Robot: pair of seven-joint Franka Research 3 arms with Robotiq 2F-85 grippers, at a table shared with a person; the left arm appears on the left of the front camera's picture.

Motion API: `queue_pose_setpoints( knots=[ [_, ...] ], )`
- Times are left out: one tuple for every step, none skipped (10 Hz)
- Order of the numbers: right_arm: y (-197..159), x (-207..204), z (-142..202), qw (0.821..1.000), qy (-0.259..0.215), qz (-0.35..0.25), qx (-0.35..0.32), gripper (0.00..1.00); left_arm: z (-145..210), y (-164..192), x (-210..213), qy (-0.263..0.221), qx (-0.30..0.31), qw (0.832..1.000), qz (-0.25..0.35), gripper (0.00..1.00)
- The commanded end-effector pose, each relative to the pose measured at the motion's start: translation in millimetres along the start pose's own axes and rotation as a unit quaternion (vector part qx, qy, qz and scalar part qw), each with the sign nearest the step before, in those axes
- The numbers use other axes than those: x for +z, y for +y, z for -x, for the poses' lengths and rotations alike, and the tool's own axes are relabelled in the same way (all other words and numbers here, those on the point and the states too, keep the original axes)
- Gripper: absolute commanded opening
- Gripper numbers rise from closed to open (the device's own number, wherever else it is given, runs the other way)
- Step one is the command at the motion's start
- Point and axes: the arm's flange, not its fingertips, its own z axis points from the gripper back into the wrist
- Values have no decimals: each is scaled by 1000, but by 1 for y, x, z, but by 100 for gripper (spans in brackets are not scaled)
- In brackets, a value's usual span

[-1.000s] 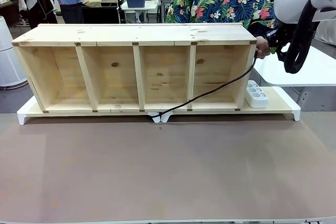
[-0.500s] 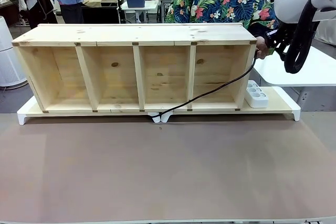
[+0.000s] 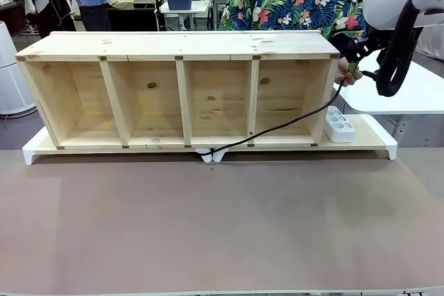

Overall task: Perform cable management.
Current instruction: Release the Power Cable when the human grasps it.

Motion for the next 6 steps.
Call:
queue_pose_setpoints(
  knots=[
    [-2, 3, 2, 1000, 4, 2, 7, 100, -2, 0, -2, -4, 8, 1000, -4, 100],
    [0, 2, 2, 1000, 2, 5, 13, 100, -2, 0, -2, -4, 8, 1000, -4, 100],
    [2, 2, 3, 999, -20, 23, 13, 100, -2, 0, -2, -4, 8, 1000, -4, 100],
    [0, 0, 0, 1000, 0, 0, 1, 100, -2, 0, -2, -4, 8, 1000, -4, 100],
    [0, 0, 0, 1000, 0, 0, 1, 100, -2, 0, -2, -4, 8, 1000, -4, 100],
    [0, 0, 0, 1000, 0, 0, 1, 100, -2, 0, -2, -4, 8, 1000, -4, 100]
  ],
)
